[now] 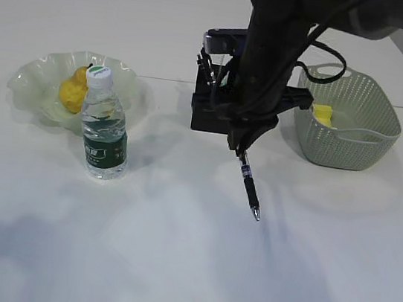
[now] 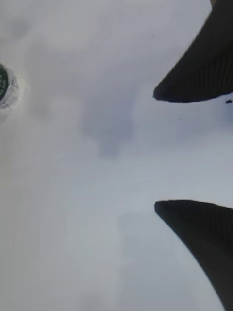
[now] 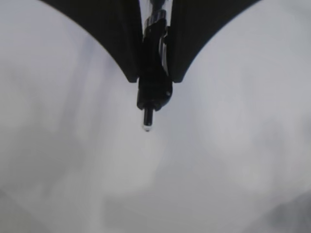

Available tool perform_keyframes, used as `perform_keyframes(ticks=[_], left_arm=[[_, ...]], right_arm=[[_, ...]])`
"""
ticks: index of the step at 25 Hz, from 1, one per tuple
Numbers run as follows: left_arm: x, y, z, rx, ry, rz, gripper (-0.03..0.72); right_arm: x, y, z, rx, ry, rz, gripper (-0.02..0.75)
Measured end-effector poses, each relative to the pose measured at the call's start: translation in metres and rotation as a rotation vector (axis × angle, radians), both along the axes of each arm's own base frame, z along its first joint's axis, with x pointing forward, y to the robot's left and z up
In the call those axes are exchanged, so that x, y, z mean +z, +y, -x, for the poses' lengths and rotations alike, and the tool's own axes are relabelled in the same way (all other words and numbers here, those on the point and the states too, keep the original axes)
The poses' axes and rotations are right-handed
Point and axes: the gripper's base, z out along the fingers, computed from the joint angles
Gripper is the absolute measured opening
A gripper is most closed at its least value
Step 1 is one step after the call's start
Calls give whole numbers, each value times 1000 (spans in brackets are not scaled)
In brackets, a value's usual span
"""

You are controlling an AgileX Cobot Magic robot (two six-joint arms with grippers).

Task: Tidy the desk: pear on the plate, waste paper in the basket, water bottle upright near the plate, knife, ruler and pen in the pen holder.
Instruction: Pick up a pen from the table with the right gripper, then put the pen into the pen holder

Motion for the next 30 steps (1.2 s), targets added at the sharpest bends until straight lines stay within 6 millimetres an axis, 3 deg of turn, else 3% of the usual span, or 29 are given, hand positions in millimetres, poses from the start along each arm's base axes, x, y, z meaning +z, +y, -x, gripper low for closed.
perform_keyframes(ticks=[9, 13, 24, 30], left_arm=[[-3, 1, 4, -2, 58, -10, 447], [-3, 1, 4, -2, 59, -11, 447], [-4, 1, 7, -3, 84, -15, 447], [-4, 1, 7, -3, 84, -15, 447]], right_arm=[[0, -20, 39, 21, -73, -40, 92], [4, -24, 44, 53, -159, -78, 92], [21, -51, 0, 0, -524, -204, 92], [39, -46, -16, 77, -794, -251, 91]])
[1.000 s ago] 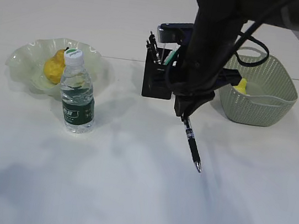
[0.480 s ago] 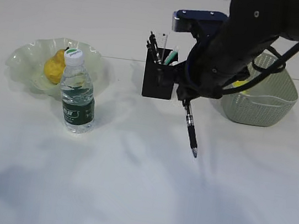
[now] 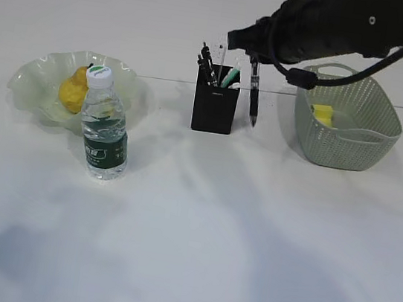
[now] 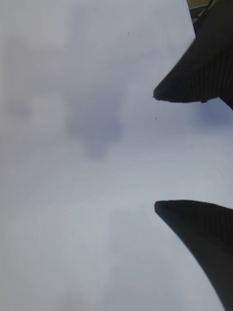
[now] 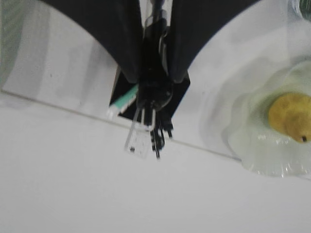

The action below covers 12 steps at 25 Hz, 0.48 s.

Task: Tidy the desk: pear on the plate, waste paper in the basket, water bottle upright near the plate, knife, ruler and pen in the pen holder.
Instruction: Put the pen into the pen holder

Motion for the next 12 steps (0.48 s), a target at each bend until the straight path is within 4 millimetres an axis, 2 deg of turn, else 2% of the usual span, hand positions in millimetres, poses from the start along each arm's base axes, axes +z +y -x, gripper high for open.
perform_keyframes(ticks=[4, 12], left_arm=[[0, 0, 0, 0, 0, 0, 447], [0, 0, 0, 0, 0, 0, 447]], right_arm=[[5, 6, -16, 28, -122, -21, 91], [1, 23, -58, 56, -248, -36, 91]])
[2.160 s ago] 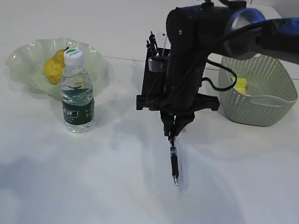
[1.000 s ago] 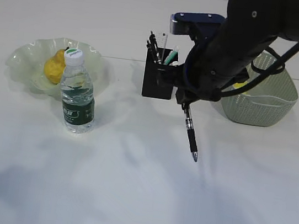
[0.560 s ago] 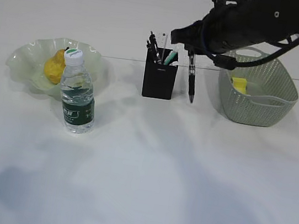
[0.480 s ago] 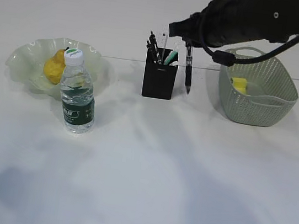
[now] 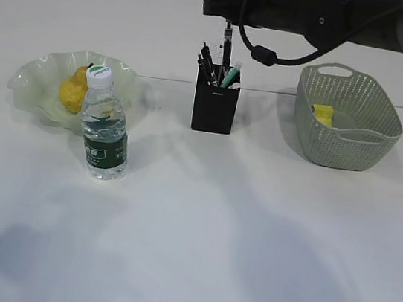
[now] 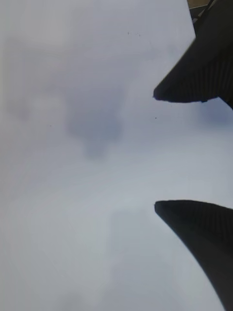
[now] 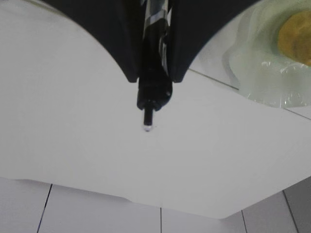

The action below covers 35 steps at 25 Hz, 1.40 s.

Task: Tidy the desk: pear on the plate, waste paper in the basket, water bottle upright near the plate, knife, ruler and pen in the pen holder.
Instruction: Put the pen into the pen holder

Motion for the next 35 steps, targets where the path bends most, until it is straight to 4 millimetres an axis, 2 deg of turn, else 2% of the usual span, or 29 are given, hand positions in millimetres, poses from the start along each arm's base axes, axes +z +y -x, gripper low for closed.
perform_keyframes(ticks=[7, 23, 28, 35], left_arm=[[0, 0, 0, 0, 1, 0, 447], [0, 0, 0, 0, 2, 0, 447], [0, 0, 0, 0, 2, 0, 447], [0, 0, 0, 0, 2, 0, 447]], right_arm=[[-13, 3, -20, 18, -83, -20, 91], [-81, -1, -42, 23, -59, -21, 90], [-85, -1, -42, 23, -53, -19, 93], [-87, -1, -42, 18, -35, -13, 146]])
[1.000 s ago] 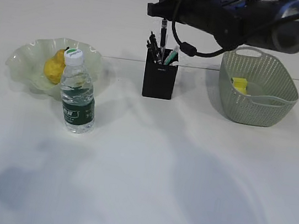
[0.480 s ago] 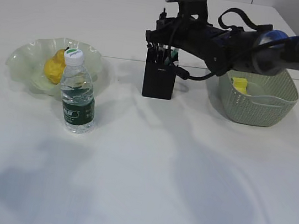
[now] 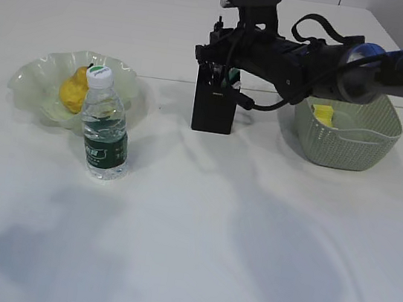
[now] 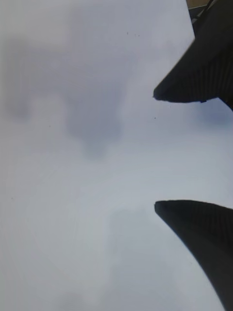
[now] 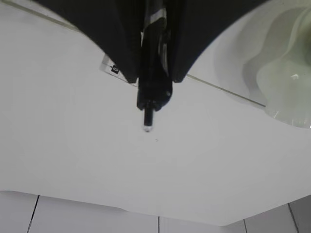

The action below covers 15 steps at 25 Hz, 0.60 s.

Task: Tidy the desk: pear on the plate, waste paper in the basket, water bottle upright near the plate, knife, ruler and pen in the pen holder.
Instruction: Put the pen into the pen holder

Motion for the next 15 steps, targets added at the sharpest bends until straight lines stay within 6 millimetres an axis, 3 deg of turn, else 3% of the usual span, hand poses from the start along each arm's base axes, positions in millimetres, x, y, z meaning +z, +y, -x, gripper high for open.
perform_keyframes(ticks=[7, 15], left_arm=[[0, 0, 0, 0, 0, 0, 447], [0, 0, 0, 0, 0, 0, 447]], right_arm=[[0, -1, 1, -6, 19, 10, 365], [26, -5, 7, -26, 37, 26, 399]])
